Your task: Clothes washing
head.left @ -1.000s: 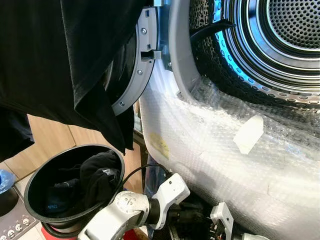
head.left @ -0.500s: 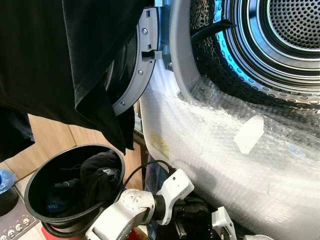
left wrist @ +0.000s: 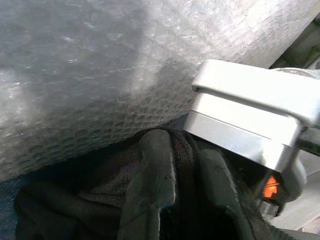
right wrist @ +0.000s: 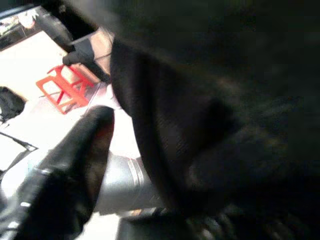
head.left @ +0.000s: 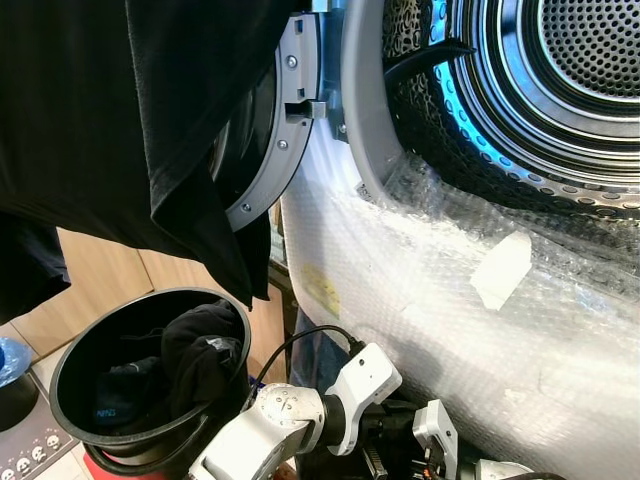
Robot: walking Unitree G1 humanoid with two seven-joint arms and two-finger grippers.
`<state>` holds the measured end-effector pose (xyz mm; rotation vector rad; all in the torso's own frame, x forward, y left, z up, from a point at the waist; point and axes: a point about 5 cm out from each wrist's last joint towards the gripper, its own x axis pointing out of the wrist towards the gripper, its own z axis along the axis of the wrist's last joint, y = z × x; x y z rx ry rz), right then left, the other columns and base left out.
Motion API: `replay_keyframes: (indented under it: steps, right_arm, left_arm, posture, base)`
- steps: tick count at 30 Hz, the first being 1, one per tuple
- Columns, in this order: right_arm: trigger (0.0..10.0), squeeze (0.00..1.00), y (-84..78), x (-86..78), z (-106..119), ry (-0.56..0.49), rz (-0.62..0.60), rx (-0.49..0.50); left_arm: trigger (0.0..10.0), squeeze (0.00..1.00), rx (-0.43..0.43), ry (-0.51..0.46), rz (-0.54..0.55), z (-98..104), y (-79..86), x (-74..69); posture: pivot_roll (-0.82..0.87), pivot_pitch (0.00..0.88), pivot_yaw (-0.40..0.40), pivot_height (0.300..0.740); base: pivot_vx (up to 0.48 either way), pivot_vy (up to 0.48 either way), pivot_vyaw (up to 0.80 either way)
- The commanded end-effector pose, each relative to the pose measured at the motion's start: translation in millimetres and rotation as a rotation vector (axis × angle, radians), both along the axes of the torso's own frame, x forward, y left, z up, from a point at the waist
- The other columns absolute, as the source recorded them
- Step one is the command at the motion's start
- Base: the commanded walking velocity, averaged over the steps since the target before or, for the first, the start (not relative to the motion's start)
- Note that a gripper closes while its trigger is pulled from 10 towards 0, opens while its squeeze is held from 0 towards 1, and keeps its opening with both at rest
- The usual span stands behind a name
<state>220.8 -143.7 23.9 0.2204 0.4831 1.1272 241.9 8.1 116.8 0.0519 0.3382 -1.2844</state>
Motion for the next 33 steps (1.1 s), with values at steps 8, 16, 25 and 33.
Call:
replay_keyframes:
  steps: [8,16,25,33]
  right_arm:
    - [0.0,0.00,-4.3,9.7,-6.3,-0.009,-0.122,-0.040]
    - [0.0,0.00,-8.7,12.9,-5.9,-0.019,-0.146,-0.030]
    - [0.0,0.00,-1.7,12.9,-4.6,-0.028,-0.138,0.007]
    - [0.0,0.00,-1.4,15.6,-4.3,-0.042,-0.167,0.013]
  left_arm:
    - [0.0,0.00,-0.084,-0.034,-0.084,16.4,-12.8,-8.8]
    - [0.0,0.00,-0.083,-0.031,-0.079,15.5,-12.4,-8.4]
    - [0.0,0.00,-0.095,-0.037,-0.066,18.6,-10.4,-7.5]
    - [0.0,0.00,-0.098,-0.037,-0.050,20.0,-6.3,-7.5]
  posture:
    - [0.15,0.000,-0.029,0.740]
    - [0.15,0.000,-0.030,0.740]
    - [0.16,0.000,-0.029,0.740]
    - [0.16,0.000,-0.025,0.740]
  base:
    - [0.000,0.000,0.00]
    - [0.000,0.000,0.00]
    - [0.000,0.000,0.00]
    - [0.000,0.000,0.00]
